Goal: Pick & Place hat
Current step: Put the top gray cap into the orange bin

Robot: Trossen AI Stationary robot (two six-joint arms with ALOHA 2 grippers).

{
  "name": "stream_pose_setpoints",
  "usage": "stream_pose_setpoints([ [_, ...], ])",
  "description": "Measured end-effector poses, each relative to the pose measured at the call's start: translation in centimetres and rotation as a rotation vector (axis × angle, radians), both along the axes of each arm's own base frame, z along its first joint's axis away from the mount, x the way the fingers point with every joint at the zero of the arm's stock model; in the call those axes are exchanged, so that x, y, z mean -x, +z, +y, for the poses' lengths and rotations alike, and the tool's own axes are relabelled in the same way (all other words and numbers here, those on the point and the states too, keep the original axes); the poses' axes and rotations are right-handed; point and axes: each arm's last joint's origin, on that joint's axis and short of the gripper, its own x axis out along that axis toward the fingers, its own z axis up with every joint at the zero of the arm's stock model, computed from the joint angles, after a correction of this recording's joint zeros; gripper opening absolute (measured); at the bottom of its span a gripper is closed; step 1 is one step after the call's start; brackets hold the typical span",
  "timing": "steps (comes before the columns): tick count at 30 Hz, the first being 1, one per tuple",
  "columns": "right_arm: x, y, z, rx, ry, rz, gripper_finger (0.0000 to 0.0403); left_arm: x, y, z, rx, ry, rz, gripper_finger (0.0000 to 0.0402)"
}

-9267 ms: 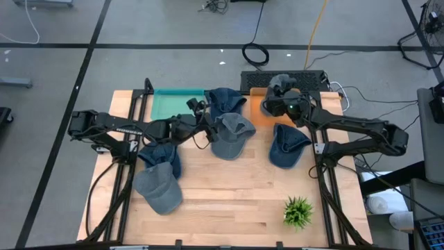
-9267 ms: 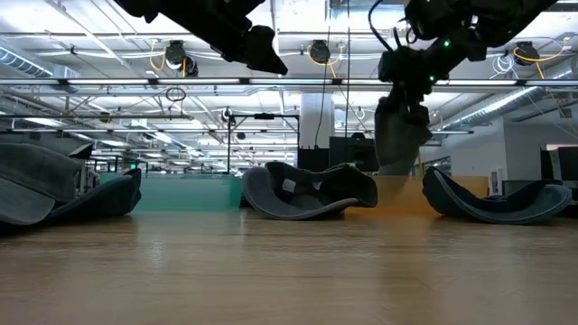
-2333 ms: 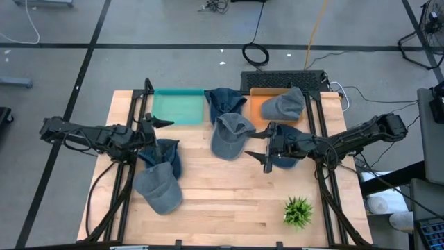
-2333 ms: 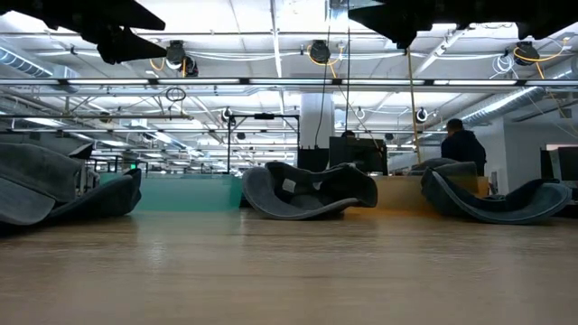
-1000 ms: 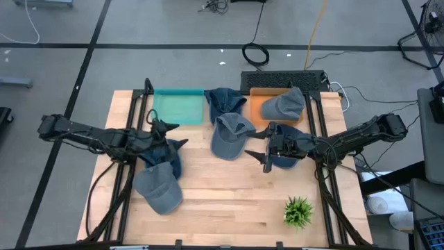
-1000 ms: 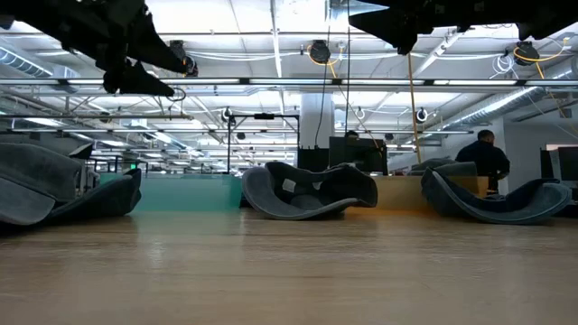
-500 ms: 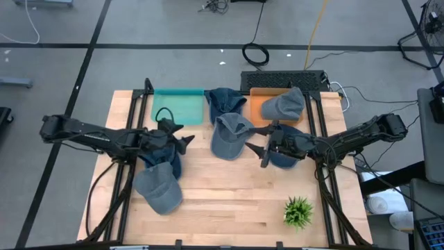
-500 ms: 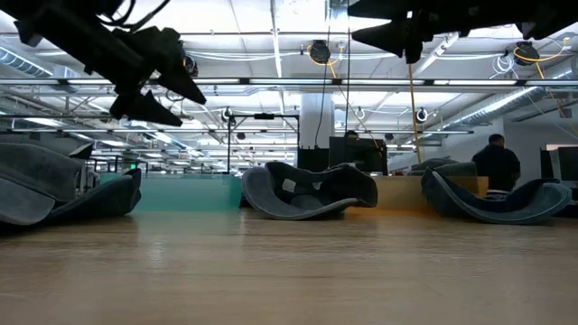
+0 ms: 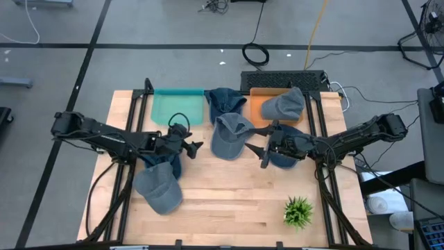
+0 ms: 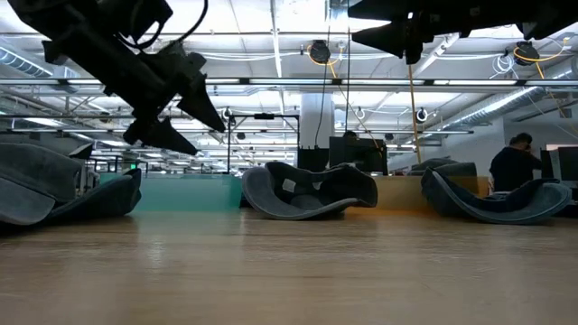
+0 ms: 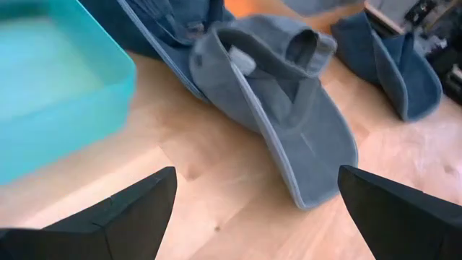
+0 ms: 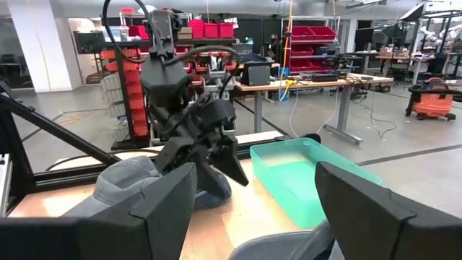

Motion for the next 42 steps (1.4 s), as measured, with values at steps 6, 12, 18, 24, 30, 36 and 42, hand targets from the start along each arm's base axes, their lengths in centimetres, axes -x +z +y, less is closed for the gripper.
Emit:
stream_pose_setpoints([
  [6, 0.0, 0.0, 0.0, -0.001, 0.000, -0.003, 0.0270, -1.4, -1.3, -0.2, 0.018, -0.032, -0.016, 0.0392],
  [12, 0.0, 0.0, 0.0, -0.001, 0.000, -0.003, 0.0270, -2.5, -2.5, -0.2, 0.030, -0.024, -0.041, 0.0392],
  [18, 0.0, 0.0, 0.0, -0.001, 0.001, -0.003, 0.0270, -3.6, -3.3, -0.3, 0.040, -0.023, -0.047, 0.0392],
  [24, 0.0, 0.0, 0.0, -0.001, 0.002, -0.003, 0.0270, -5.8, -3.6, -0.4, 0.006, -0.049, -0.014, 0.0392],
  [30, 0.0, 0.0, 0.0, -0.001, 0.003, -0.003, 0.0270, -7.4, -4.4, -0.4, 0.010, -0.094, 0.024, 0.0392],
  [36, 0.0, 0.0, 0.0, -0.001, 0.003, -0.003, 0.0270, -7.8, -5.1, -0.1, 0.045, -0.094, 0.040, 0.0392],
  [42, 0.0, 0.0, 0.0, -0.001, 0.003, -0.003, 0.0270, -7.8, -5.1, 0.0, 0.054, -0.079, 0.035, 0.0392],
])
